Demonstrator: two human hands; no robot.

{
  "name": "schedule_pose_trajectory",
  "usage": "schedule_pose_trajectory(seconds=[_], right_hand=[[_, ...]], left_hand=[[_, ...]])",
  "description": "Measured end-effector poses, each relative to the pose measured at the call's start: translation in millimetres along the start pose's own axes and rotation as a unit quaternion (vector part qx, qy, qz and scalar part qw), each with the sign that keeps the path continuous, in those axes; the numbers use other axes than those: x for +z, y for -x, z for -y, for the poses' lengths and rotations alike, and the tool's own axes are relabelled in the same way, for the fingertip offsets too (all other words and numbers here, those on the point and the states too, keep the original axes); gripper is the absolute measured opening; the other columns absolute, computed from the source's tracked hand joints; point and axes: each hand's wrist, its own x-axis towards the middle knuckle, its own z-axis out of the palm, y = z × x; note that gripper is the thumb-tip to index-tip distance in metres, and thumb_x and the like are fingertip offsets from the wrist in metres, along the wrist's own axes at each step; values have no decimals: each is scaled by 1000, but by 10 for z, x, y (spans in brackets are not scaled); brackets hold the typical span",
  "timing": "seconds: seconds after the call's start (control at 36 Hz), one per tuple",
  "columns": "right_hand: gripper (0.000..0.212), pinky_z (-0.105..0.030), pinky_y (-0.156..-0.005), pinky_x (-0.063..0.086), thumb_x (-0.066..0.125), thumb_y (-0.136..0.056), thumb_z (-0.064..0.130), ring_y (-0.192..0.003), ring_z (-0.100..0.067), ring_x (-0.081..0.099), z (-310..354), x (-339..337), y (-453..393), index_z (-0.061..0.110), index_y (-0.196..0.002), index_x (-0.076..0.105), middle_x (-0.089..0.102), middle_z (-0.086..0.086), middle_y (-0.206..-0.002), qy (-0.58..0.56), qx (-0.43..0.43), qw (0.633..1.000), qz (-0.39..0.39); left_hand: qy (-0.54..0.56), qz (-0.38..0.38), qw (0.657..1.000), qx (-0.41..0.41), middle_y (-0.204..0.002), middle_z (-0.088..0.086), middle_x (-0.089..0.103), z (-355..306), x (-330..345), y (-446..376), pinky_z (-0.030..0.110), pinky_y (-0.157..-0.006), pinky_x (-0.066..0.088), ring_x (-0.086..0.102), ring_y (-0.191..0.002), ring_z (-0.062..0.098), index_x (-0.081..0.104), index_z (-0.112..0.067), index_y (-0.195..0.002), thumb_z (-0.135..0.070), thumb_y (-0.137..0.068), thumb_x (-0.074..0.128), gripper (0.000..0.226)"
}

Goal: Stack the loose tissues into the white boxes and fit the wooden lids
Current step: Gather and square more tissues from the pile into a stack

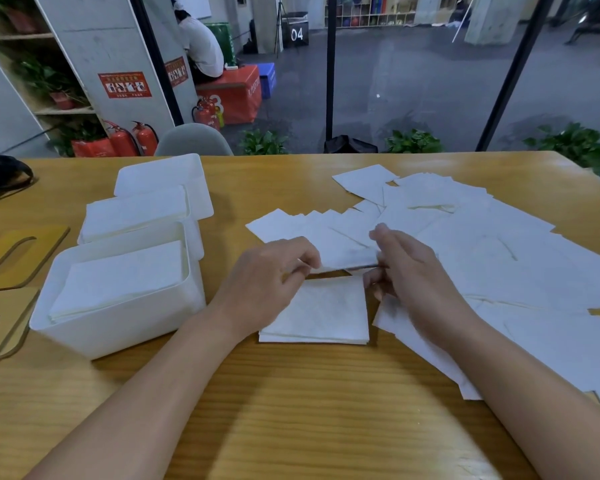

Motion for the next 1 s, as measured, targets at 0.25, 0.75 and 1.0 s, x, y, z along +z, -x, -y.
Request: schedule_pose_trajectory(seconds=[0.25, 0.75, 1.0], right_hand=[[21, -36, -66, 61, 79, -98, 19, -66, -29, 75, -93, -60, -6, 32, -115, 78, 81, 0, -94, 62, -48, 997, -7], [19, -36, -78, 55, 83, -95, 19, -92, -19, 71, 59, -17, 67, 36, -104, 82, 80, 6, -98, 95, -148, 983, -43], [11, -30, -52, 51, 80, -98, 21, -49, -16, 61, 27, -62, 73, 29, -91, 78, 57, 6, -56, 158, -106, 982, 7]], left_hand=[[109, 35, 993, -12, -130, -18, 73, -85, -86, 36, 53, -83, 58, 75, -104, 29, 70, -38, -126, -4, -95, 51, 49], [176, -35, 976, -127, -66, -6, 49, 24, 70, -64, 21, -59, 41, 48, -61, 11, 52, -56, -150, -53, -103, 73, 52], [148, 48, 977, -146, -80, 13, 67, 105, -56, -24, 36, -63, 44, 57, -70, 35, 74, -50, -120, -42, -104, 69, 18]])
